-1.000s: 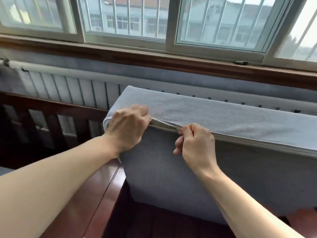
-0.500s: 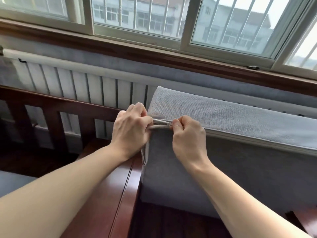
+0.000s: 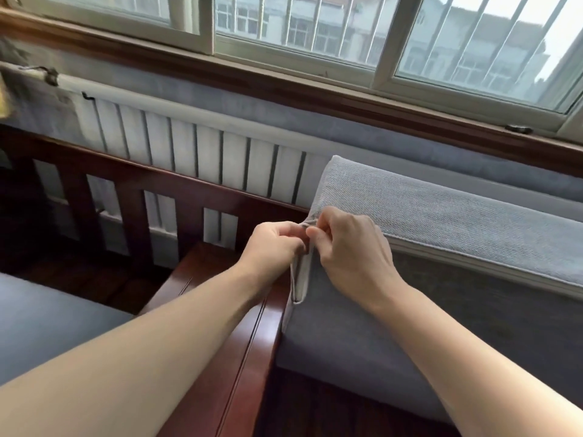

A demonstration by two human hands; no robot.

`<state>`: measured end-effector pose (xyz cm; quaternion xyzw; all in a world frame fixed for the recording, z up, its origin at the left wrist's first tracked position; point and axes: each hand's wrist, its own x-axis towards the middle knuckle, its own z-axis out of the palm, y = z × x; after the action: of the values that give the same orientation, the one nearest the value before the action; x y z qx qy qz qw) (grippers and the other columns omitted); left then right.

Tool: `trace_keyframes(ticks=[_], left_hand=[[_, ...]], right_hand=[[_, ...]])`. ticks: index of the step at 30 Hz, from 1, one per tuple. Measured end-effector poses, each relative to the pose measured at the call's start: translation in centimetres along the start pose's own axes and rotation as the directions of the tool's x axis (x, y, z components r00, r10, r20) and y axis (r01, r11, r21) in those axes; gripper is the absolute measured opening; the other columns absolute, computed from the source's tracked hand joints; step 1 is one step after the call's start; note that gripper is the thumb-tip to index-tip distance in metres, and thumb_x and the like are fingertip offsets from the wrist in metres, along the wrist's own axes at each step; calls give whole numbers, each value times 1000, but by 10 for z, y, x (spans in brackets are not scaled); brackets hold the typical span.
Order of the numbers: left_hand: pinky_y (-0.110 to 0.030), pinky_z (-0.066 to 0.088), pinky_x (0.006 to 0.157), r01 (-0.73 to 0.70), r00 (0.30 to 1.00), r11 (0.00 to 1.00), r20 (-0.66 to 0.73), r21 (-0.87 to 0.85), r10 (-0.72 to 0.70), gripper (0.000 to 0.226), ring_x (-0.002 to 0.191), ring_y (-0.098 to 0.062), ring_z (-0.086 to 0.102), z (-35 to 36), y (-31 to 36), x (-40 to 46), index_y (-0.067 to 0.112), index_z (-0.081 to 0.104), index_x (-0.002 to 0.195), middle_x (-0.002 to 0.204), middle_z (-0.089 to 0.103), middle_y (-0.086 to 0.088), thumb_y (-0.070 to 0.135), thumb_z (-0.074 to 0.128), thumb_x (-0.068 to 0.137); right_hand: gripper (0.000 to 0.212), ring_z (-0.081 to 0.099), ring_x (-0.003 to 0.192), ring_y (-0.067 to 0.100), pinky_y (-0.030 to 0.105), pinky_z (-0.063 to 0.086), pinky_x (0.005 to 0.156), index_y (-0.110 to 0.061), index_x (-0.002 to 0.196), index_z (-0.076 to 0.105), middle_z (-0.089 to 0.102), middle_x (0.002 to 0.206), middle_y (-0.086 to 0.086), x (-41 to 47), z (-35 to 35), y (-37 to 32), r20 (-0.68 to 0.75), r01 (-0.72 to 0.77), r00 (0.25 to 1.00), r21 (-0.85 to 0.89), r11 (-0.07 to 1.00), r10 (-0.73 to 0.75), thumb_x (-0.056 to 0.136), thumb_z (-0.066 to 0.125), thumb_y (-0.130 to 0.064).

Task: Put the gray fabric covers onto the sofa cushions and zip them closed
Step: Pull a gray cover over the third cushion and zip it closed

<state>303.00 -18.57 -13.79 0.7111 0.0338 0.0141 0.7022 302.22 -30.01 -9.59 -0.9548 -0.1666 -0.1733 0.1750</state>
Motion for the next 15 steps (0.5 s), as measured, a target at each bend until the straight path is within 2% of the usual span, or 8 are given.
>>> trace_keyframes(ticks=[2,4,7,9,12,15], left_hand=[[-23,46,67,161,986,973,-16,-166,-166,31,69,-5,63,5,6,-1,17,69,79,77,67,1,-3,45,82],[-31,38,74,269,961,928,9,-259,-276,27,77,-10,64,6,9,-3,19,67,78,82,69,1,9,43,86],[-37,35,83,312,947,905,20,-291,-320,25,80,-11,63,7,11,-3,20,65,75,79,71,4,31,50,91],[-38,34,89,307,947,911,-6,-276,-321,28,79,-8,63,11,13,-3,20,66,74,74,71,7,42,59,87],[-35,34,84,331,934,889,-28,-317,-357,23,71,-6,60,18,18,-2,20,65,71,67,68,10,36,61,87],[-28,32,66,361,919,861,-19,-360,-393,22,63,-5,57,22,22,0,20,59,69,58,63,11,26,56,90]], right_hand=[[14,57,83,25,34,42,70,-19,95,56,52,75,-5,-5,-8,5,-25,34,999,65,997,-33,86,63,-27],[21,55,85,21,32,42,71,-20,98,54,48,81,-8,-7,-14,11,-59,48,997,28,998,-46,81,66,-19],[27,49,100,20,32,40,81,-22,102,55,51,102,-3,-2,-15,18,-64,54,996,-80,995,-59,79,68,-17],[23,47,104,21,31,36,87,-20,100,58,53,105,-1,6,-10,20,-50,79,995,-133,988,-86,80,66,-15],[15,51,98,22,30,33,84,-18,90,60,59,96,1,12,-5,22,-73,105,991,-144,984,-116,80,62,-7],[17,55,91,25,29,31,77,-15,82,62,63,88,4,13,-1,26,-125,144,978,-159,977,-165,76,62,1]])
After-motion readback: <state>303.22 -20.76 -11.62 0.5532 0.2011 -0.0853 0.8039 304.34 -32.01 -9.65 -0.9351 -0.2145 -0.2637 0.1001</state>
